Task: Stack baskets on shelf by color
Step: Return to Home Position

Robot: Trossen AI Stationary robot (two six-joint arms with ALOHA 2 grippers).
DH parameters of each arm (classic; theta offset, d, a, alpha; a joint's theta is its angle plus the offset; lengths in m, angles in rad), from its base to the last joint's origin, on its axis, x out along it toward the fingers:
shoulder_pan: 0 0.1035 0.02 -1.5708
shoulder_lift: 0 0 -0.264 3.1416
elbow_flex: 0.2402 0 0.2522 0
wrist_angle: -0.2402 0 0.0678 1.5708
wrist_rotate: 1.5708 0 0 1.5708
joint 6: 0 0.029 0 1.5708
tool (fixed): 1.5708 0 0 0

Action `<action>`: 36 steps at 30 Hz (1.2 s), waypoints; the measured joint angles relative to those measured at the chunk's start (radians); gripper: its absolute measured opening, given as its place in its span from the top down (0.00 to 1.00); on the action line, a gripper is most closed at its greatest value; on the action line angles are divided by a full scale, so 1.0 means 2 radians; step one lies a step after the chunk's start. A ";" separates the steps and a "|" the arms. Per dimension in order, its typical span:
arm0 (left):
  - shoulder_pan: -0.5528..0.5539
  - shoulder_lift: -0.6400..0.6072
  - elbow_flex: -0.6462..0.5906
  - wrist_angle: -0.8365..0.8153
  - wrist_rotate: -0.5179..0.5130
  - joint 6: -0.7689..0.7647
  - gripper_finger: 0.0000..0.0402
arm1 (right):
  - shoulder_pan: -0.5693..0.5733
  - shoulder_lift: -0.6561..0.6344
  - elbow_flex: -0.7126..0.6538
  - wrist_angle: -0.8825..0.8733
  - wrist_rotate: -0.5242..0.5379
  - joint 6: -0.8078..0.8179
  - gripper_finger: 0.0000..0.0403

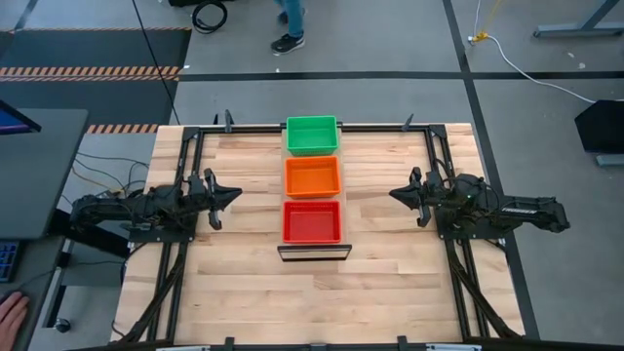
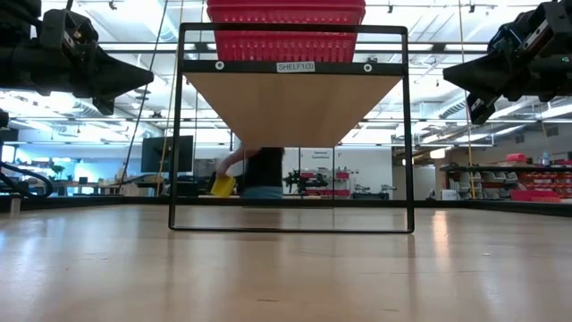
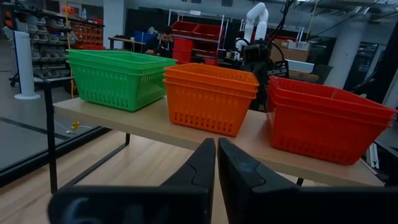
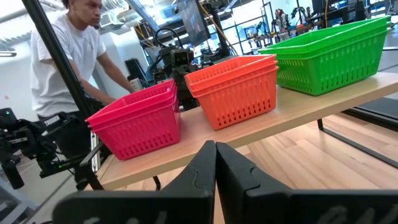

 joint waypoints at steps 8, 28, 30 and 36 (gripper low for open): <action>0.000 0.000 0.000 0.000 0.000 0.000 0.92 | 0.000 0.000 0.000 0.000 0.000 0.000 0.97; 0.000 0.000 0.000 0.000 0.000 0.000 0.92 | 0.000 0.000 0.000 0.000 0.000 0.000 0.97; 0.000 0.000 0.000 0.000 0.000 0.000 0.91 | 0.000 0.000 0.000 0.000 0.000 0.000 0.97; 0.000 0.000 0.000 0.000 0.000 0.000 0.92 | 0.000 0.000 0.000 0.000 0.000 0.000 0.97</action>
